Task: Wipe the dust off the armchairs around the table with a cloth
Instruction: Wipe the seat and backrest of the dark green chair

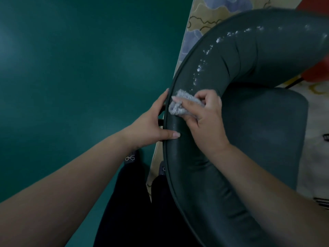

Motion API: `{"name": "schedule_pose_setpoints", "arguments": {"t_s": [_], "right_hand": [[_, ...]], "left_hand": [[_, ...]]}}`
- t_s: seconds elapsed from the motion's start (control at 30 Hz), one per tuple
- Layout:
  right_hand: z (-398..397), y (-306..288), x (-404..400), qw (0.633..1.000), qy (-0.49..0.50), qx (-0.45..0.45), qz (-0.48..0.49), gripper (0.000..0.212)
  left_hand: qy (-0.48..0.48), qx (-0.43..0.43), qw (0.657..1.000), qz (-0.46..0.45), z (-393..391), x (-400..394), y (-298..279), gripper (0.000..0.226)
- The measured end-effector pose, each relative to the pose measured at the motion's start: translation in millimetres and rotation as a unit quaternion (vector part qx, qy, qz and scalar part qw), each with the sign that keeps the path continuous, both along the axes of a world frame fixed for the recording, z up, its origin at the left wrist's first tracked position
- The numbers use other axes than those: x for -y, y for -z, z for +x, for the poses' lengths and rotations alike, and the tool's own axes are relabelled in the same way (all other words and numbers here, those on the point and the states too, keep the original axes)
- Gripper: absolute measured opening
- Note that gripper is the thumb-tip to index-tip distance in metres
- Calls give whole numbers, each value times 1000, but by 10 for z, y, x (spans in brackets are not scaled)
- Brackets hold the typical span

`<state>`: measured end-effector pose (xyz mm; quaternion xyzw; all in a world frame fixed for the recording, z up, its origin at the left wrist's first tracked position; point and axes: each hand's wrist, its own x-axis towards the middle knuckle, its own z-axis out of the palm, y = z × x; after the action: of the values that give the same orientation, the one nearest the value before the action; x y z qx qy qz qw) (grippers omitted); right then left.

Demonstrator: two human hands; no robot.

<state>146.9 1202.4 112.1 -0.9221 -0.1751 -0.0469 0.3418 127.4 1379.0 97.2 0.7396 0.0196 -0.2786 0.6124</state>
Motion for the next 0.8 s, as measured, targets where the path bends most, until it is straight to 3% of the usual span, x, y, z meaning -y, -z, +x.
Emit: {"name": "schedule_pose_setpoints", "arguments": {"t_s": [0.13, 0.27, 0.47, 0.63, 0.8], "right_hand": [[159, -39, -55, 1000, -1, -4, -22, 30], [656, -49, -139, 998, 64, -20, -12, 23], [125, -54, -136, 995, 94, -35, -2, 38], [682, -63, -223, 992, 123, -25, -26, 22], [689, -40, -237, 984, 174, -34, -13, 27]], "left_hand": [[29, -5, 999, -20, 153, -42, -7, 114], [48, -3, 997, -54, 255, -56, 5, 112], [80, -13, 995, -66, 493, -145, 0, 117], [121, -17, 990, -74, 768, -171, -14, 117], [136, -44, 986, -89, 882, -179, -3, 112]]}}
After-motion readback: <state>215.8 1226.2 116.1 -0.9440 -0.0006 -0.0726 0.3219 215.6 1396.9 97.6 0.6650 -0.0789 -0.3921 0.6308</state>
